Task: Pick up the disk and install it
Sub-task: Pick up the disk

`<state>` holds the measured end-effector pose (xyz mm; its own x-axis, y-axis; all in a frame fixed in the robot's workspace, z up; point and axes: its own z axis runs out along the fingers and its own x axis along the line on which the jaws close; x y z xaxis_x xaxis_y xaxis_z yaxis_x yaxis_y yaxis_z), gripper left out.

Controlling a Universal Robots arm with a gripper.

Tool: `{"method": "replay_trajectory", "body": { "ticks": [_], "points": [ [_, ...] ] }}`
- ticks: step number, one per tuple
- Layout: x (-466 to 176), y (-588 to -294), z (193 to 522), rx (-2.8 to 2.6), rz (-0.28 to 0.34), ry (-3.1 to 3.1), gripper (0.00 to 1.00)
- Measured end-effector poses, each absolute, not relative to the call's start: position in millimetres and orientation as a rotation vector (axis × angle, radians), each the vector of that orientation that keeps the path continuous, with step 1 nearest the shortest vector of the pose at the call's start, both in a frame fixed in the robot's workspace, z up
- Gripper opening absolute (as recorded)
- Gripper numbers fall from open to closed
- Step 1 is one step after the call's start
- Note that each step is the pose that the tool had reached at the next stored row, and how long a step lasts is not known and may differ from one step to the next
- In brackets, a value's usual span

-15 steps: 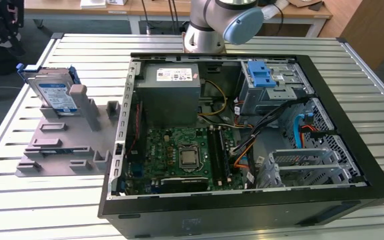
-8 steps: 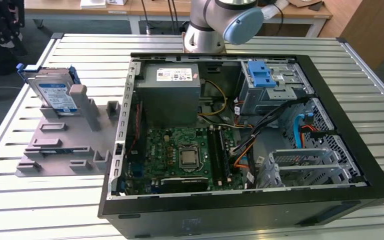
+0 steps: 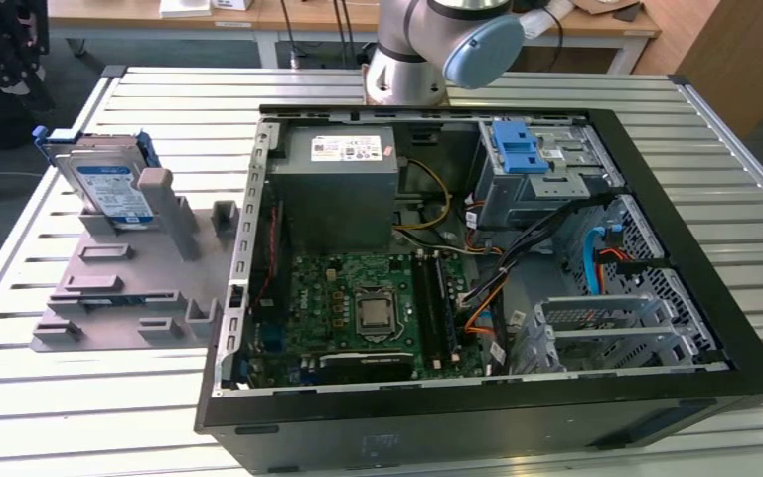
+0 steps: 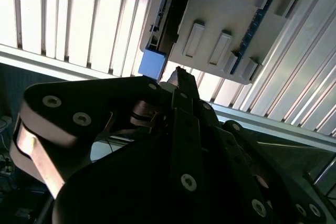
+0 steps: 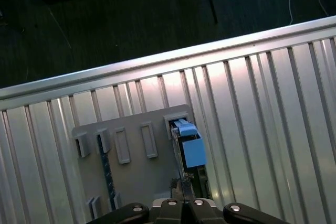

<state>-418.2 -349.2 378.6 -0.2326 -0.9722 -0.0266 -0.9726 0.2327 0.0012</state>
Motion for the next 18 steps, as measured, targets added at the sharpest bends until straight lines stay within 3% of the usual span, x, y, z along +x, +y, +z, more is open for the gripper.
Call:
{"method": "replay_trajectory", "body": {
  "ticks": [18],
  "points": [
    [-419,-339,375,-2.115,0.023,2.301,0.11]
  ]
}}
